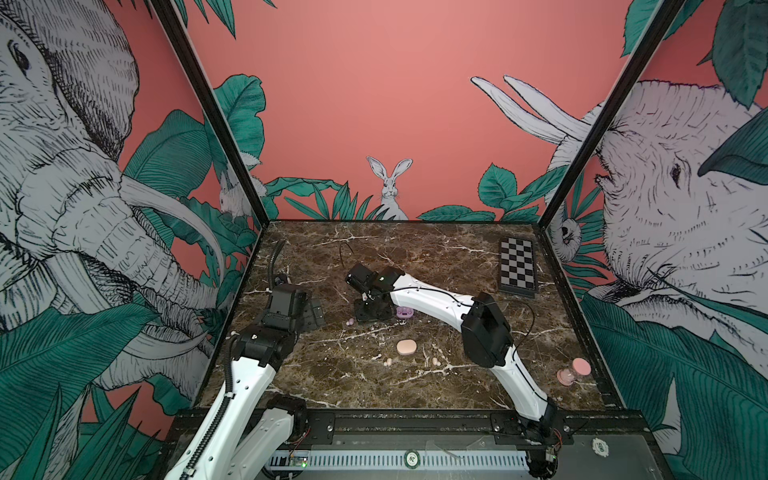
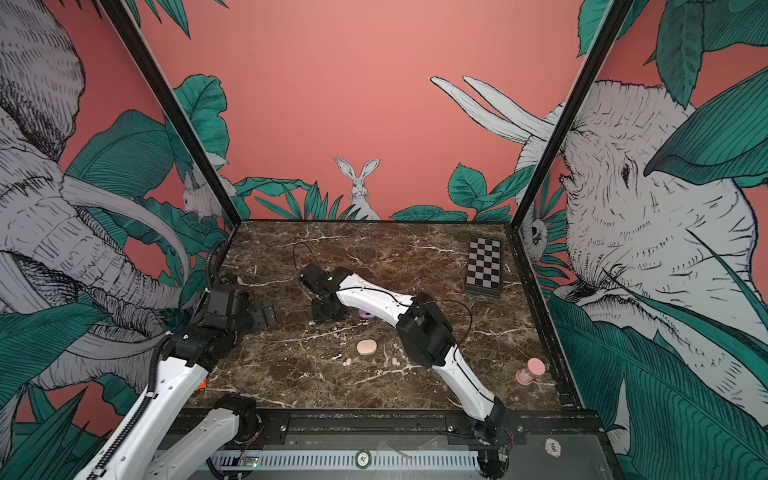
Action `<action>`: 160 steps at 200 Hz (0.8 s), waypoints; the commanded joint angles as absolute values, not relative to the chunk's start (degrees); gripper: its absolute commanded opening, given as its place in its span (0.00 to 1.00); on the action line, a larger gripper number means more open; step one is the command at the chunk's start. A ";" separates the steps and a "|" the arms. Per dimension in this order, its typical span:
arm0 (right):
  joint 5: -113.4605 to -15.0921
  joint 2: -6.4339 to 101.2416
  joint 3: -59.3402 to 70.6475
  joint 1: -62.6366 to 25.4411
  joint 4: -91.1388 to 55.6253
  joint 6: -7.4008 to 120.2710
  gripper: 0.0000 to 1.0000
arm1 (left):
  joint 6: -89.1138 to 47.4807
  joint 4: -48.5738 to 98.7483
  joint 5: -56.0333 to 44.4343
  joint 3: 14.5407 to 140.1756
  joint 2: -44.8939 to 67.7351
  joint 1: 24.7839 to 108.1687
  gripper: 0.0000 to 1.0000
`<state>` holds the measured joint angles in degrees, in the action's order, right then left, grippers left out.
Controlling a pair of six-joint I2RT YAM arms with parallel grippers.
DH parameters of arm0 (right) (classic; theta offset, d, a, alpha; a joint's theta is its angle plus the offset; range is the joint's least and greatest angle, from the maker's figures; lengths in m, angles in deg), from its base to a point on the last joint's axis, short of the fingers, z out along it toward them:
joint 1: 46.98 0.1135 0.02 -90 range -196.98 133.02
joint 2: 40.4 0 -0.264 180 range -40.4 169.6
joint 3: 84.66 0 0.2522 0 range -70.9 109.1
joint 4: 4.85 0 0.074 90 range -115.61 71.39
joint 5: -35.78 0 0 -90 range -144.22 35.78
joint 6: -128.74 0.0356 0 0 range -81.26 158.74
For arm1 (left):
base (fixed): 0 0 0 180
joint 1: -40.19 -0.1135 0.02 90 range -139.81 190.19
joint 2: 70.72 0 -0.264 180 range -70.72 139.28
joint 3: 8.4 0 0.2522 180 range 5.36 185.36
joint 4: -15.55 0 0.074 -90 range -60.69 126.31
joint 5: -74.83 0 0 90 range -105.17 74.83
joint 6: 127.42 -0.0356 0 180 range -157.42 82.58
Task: Insert the wireless bluetooth earbuds into the charging case
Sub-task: 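Move the right gripper over the lilac earbud nearer the case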
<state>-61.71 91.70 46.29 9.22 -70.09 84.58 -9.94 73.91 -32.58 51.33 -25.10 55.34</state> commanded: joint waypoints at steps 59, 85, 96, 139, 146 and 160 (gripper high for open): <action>-61.66 94.06 47.52 7.97 -70.09 84.13 0.44 | -11.26 71.10 -23.16 49.98 -21.12 54.78 0.99; -62.02 94.69 47.93 7.97 -70.40 84.30 0.44 | -12.62 70.11 -18.01 50.26 -19.05 54.76 0.99; -61.98 94.86 47.99 7.92 -70.29 84.50 0.44 | -13.21 69.08 -15.62 50.01 -18.87 54.73 0.99; -62.80 96.43 49.42 7.95 -70.69 84.63 0.40 | -14.48 67.10 -11.62 49.44 -19.22 54.74 0.99; -62.83 96.69 49.67 7.93 -70.80 84.65 0.39 | -14.63 67.01 -11.57 49.56 -19.26 54.78 0.99; -63.09 96.79 49.75 7.89 -70.54 84.71 0.39 | -14.75 66.71 -11.40 49.62 -19.13 54.78 0.99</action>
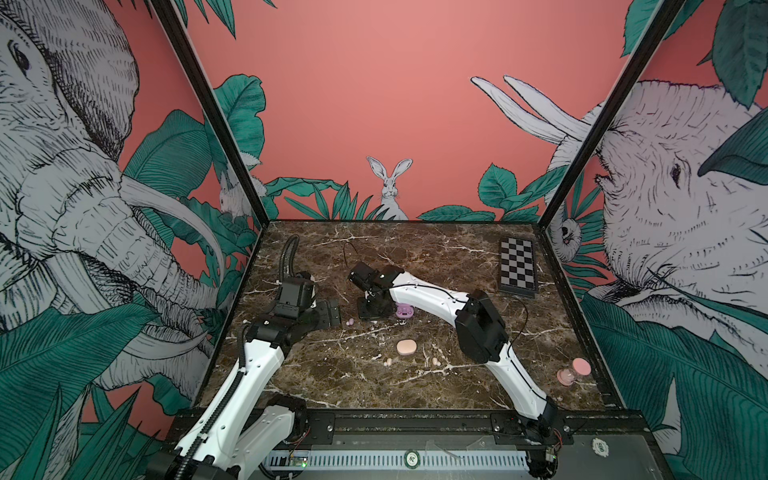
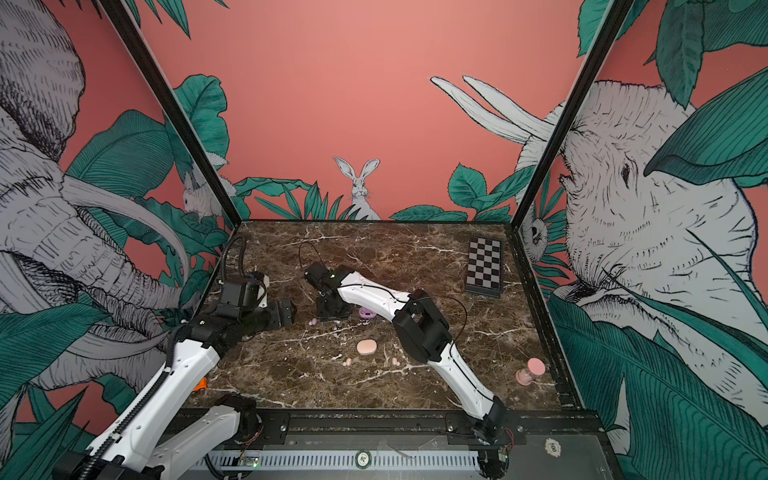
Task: Insert the wireless bluetooth earbuds into the charging case
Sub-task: 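Move the right gripper over the lilac earbud nearer the case, then lower the right gripper and close it on the lilac earbud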
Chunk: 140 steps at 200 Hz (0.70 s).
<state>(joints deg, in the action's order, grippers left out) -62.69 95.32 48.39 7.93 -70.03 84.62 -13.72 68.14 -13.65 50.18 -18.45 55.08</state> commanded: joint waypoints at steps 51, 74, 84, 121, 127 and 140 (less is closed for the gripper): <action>-62.59 97.24 49.86 7.94 -70.76 84.91 0.36 | -14.83 66.57 -11.41 49.64 -18.97 54.78 0.99; -62.42 97.48 49.70 7.95 -70.97 85.04 0.36 | -14.82 66.47 -11.39 49.65 -19.02 54.78 0.99; -62.10 97.59 49.91 7.93 -71.07 84.97 0.35 | -14.84 66.43 -11.44 49.65 -18.95 54.80 0.99; -60.16 97.85 50.35 7.84 -72.29 84.82 0.35 | -14.78 66.38 -11.54 49.65 -18.96 54.75 0.99; -59.72 97.90 50.51 7.81 -72.52 84.69 0.35 | -14.81 66.36 -11.56 49.67 -18.99 54.74 0.99; -59.26 97.90 50.65 7.82 -72.78 84.36 0.34 | -14.84 66.40 -11.53 49.65 -19.01 54.78 0.98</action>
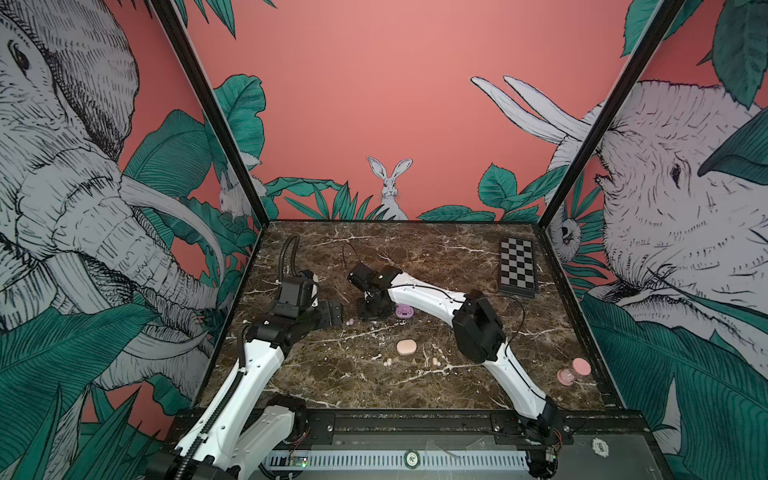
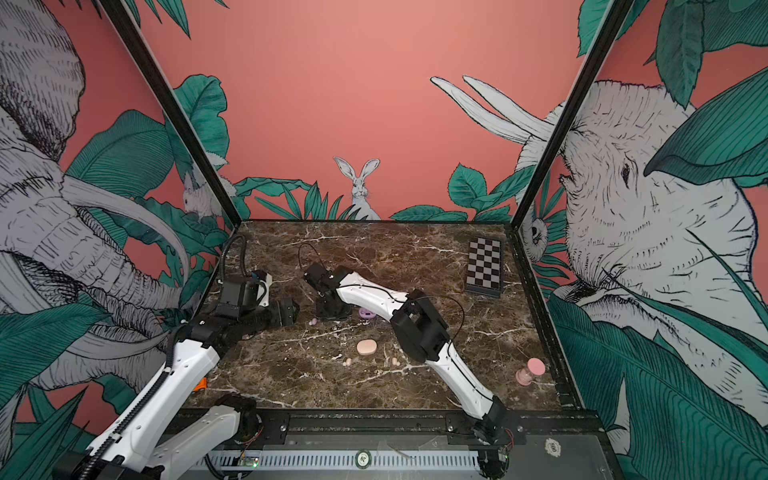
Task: Insert the wireless bluetooth earbuds into the charging case
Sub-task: 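Lower the right gripper and close it on the lilac earbud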
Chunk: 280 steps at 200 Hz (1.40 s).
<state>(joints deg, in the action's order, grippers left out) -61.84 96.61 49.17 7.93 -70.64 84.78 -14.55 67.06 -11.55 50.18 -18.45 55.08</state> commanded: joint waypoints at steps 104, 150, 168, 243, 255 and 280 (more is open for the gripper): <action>-58.81 98.83 51.08 7.67 -73.50 84.00 0.30 | -14.84 66.26 -11.50 49.70 -18.91 54.78 0.98; -58.19 98.92 51.10 7.47 -74.00 83.69 0.28 | -14.84 66.21 -11.43 49.71 -18.84 54.78 0.98; -58.09 98.91 51.11 7.42 -74.01 83.56 0.27 | -14.84 66.22 -11.41 49.73 -18.70 54.77 0.98; -57.82 99.19 51.27 7.24 -74.24 83.30 0.25 | -14.75 66.09 -11.33 49.66 -18.55 54.78 0.98; -57.59 99.26 51.27 7.14 -74.29 83.40 0.25 | -14.75 66.05 -11.35 49.69 -18.54 54.77 0.97; -57.74 99.48 51.27 7.05 -74.38 83.38 0.24 | -14.75 66.06 -11.34 49.71 -18.53 54.76 0.97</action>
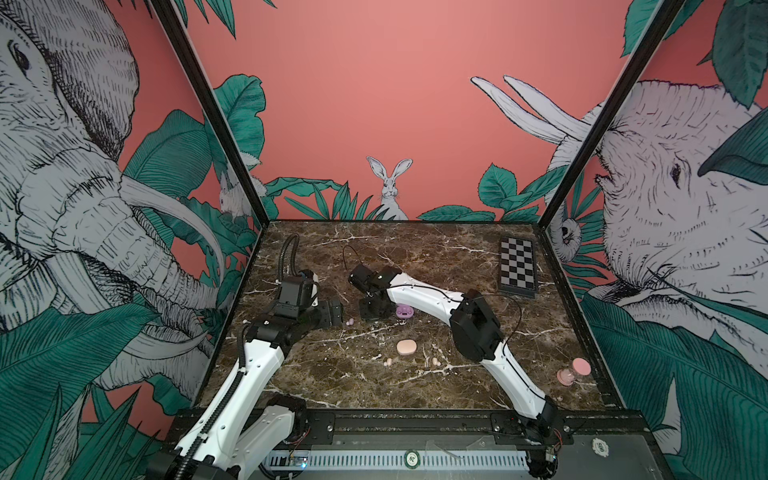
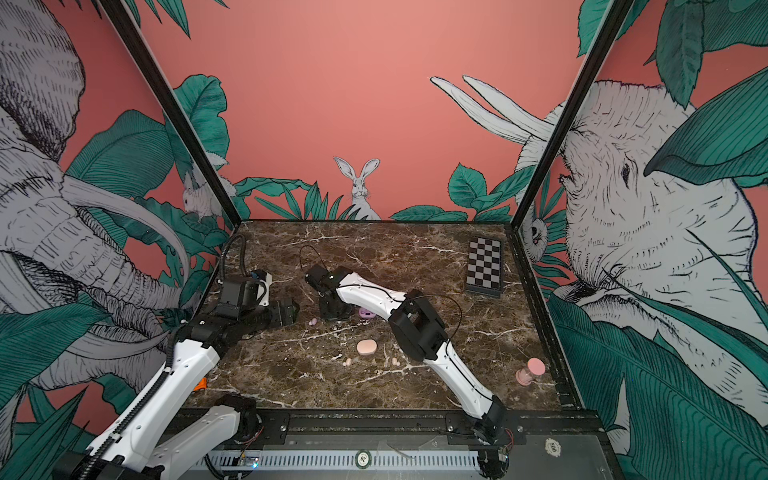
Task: Insert the wireless bluetooth earbuds into the charging case
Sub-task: 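Lower the right gripper and close it on the lilac earbud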
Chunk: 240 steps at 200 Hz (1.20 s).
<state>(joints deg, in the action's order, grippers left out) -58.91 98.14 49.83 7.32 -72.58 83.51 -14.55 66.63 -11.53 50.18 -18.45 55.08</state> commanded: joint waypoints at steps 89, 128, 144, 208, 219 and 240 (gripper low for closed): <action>-57.78 100.09 51.95 6.37 -74.32 83.24 0.24 | -14.80 66.06 -11.34 49.82 -18.20 54.69 0.97; -57.75 101.01 53.04 6.05 -74.95 83.08 0.24 | -14.84 66.06 -11.29 49.81 -18.09 54.65 0.97; -57.82 101.54 53.50 5.87 -75.23 82.95 0.24 | -14.84 66.03 -11.28 49.82 -18.06 54.60 0.97; -57.74 103.25 54.82 5.54 -75.84 82.68 0.24 | -14.84 66.00 -11.06 49.80 -17.83 54.51 0.97; -57.67 103.40 54.98 5.48 -75.93 82.64 0.24 | -14.84 65.98 -11.09 49.83 -17.75 54.40 0.97; -57.66 103.71 55.33 5.33 -76.25 82.64 0.24 | -14.84 66.03 -11.05 49.75 -17.73 54.34 0.97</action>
<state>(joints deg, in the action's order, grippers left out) -58.93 101.36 54.70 5.92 -74.59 83.20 -14.55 66.61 -11.29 50.18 -17.80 54.75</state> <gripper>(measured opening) 0.237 0.973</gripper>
